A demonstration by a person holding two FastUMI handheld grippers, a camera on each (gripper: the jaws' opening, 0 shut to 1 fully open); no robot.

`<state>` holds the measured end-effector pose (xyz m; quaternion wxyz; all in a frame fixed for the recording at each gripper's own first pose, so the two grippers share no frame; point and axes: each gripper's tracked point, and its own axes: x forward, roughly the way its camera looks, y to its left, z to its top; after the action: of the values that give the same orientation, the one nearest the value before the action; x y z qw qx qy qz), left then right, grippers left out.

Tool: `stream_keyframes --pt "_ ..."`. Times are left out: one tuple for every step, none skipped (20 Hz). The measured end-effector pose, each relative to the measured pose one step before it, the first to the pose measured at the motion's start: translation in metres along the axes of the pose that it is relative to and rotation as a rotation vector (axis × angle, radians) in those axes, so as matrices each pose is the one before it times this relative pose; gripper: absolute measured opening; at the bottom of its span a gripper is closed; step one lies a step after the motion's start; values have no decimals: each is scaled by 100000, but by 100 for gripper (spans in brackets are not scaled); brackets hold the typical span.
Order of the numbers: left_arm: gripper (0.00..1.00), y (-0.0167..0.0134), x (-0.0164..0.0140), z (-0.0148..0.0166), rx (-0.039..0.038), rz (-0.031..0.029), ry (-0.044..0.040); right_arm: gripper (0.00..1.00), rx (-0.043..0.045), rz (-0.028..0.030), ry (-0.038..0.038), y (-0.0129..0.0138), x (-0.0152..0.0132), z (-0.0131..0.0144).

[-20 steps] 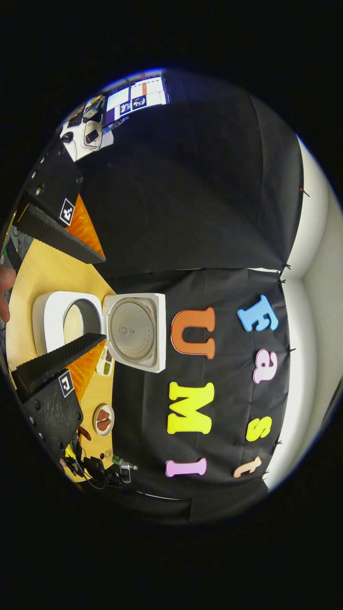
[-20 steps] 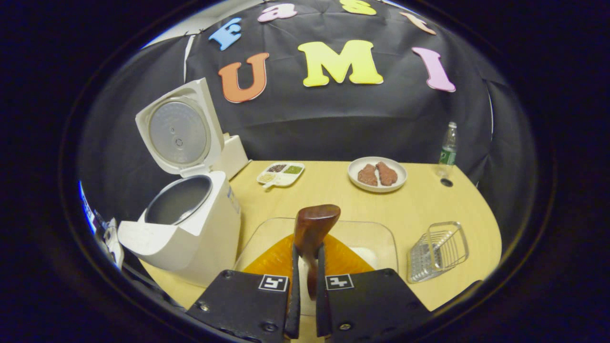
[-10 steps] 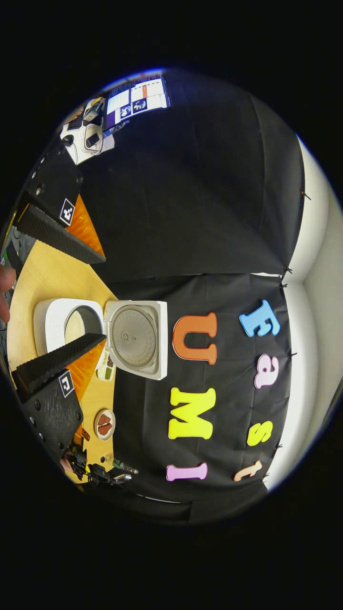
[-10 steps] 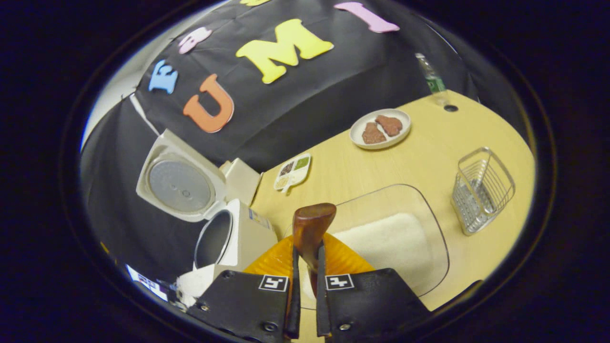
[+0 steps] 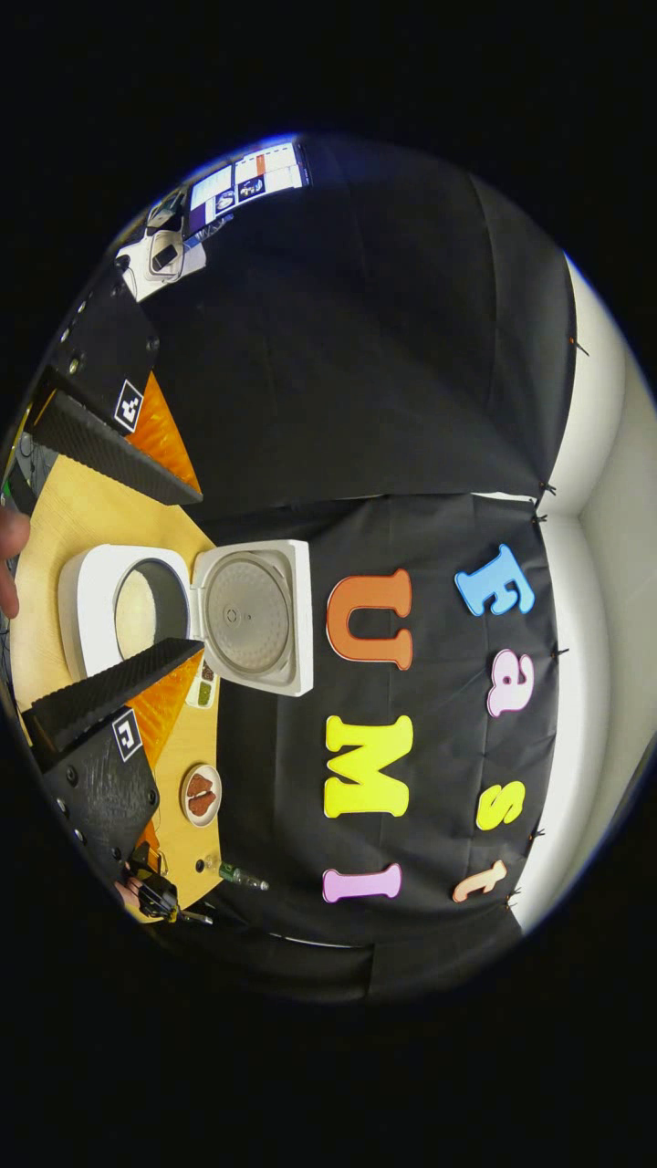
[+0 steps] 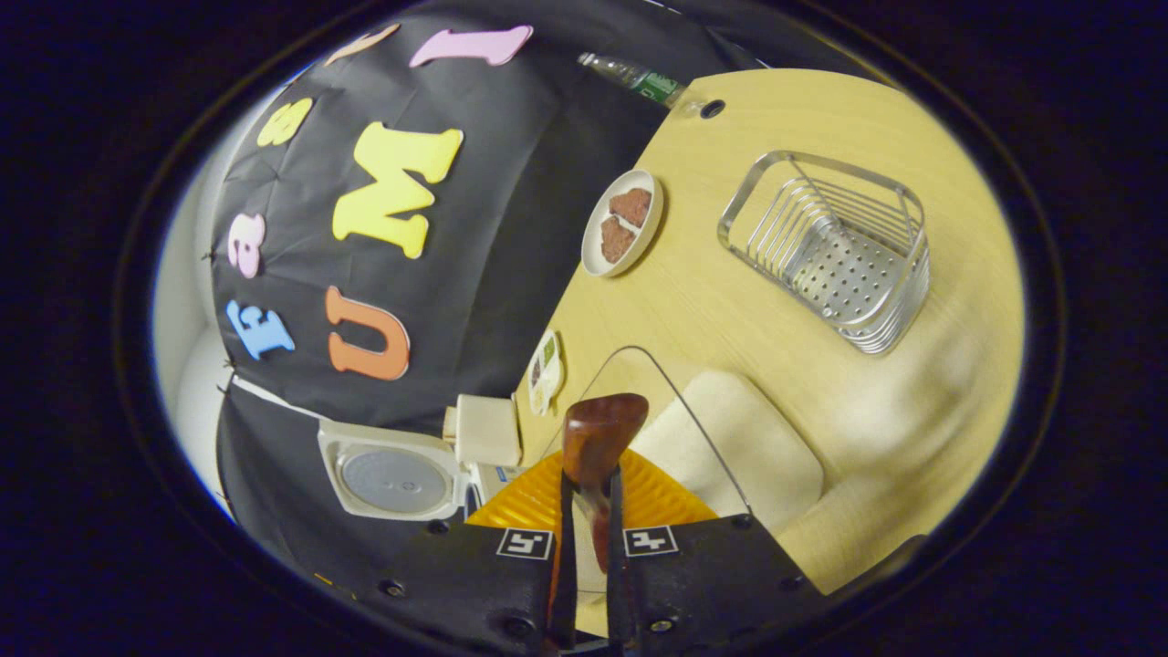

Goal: Close the left gripper, press the button to open the rice cooker; take a wooden spoon from the chopstick holder with the right hand, scoop a spoonful of rice and pour it into the rice cooker, then put the wooden spoon back into the chopstick holder.

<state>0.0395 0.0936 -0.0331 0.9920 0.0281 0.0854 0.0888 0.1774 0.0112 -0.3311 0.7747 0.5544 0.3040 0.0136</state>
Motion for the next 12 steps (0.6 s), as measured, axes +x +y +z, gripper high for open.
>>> stream_keyframes --pt "94 -510 15 106 -70 -1117 -254 15 3261 2548 -1509 254 -888 793" --pt "94 -535 74 77 -375 -1116 32 15 3026 2760 -1691 296 -743 739" --pt "94 -447 164 -86 -630 -1363 369 14 2089 2941 -1582 582 -434 658" --pt "94 -429 -3 -52 -320 -1106 282 15 1054 2905 -940 629 -325 513" --pt "94 -153 -89 105 93 -809 -175 15 853 2952 -729 622 -208 354" --pt "94 -181 -87 215 315 -460 -348 15 1899 2758 -894 951 -69 328" --pt "94 11 -78 -51 318 -354 -251 15 1796 2771 -154 1199 -181 31" --pt "94 61 -263 45 279 26 -174 15 1327 2224 -277 1245 -41 -87" --pt "94 54 -152 -102 362 197 -116 14 -108 2390 62 1371 40 -184" --pt "94 180 -245 -120 195 389 -140 12 -800 2282 775 1532 265 -543" --pt "94 302 -252 -26 -27 457 -55 12 -1062 2155 1595 1636 566 -860" --pt "94 387 -348 -142 -159 695 -51 15 -902 2543 1584 1613 796 -680"
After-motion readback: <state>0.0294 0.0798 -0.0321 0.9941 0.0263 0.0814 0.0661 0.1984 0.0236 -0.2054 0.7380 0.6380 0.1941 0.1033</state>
